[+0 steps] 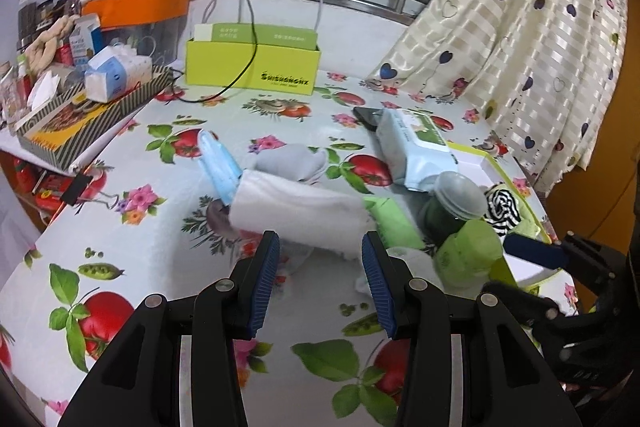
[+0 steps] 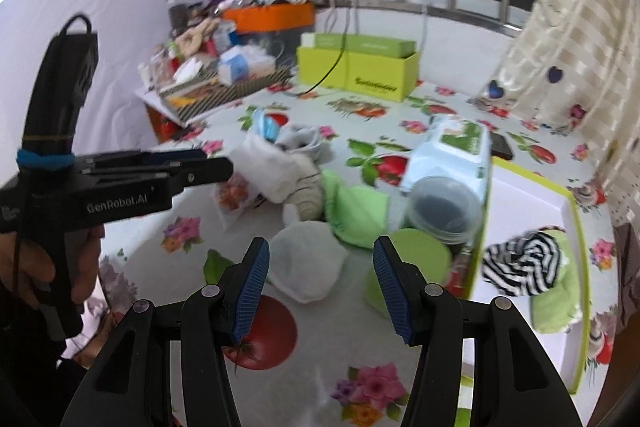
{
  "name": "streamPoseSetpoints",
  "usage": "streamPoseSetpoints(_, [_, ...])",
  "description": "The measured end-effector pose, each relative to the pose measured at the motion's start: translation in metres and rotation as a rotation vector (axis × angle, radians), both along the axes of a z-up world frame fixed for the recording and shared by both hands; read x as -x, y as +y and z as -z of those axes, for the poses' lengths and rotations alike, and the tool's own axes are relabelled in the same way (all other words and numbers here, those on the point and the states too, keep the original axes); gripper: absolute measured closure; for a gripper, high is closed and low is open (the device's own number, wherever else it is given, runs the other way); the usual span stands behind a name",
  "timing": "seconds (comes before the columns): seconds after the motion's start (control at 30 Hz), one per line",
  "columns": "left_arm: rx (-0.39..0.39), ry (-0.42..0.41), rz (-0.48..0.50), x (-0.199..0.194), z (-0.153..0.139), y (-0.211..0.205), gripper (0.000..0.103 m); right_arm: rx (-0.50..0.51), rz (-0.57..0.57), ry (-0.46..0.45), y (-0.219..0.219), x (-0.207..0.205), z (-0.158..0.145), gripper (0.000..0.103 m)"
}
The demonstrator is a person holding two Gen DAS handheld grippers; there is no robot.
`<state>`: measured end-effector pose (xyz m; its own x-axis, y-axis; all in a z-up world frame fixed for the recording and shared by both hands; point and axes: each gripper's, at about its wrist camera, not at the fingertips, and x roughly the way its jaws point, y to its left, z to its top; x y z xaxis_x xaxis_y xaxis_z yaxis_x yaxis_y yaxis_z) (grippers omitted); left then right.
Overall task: Organize soft objects
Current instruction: 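Grasp the white sock with the right tool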
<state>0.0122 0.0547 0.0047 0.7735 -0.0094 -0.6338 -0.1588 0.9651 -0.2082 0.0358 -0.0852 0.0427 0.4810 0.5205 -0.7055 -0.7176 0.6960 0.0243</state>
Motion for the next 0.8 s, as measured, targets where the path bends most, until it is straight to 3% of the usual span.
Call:
streamPoseSetpoints(0.4, [0.066,0.019,-0.029,0.001,0.013,0.029,0.059,0.143,-0.048,0.040,0.043,-0.016,0.036,0.049])
streamPoseSetpoints(0.8, [0.103,0.043,-0.052,-0.004,0.025,0.052,0.059,0.333,-0.084,-0.019,0.075,-0.017,0.063,0.045])
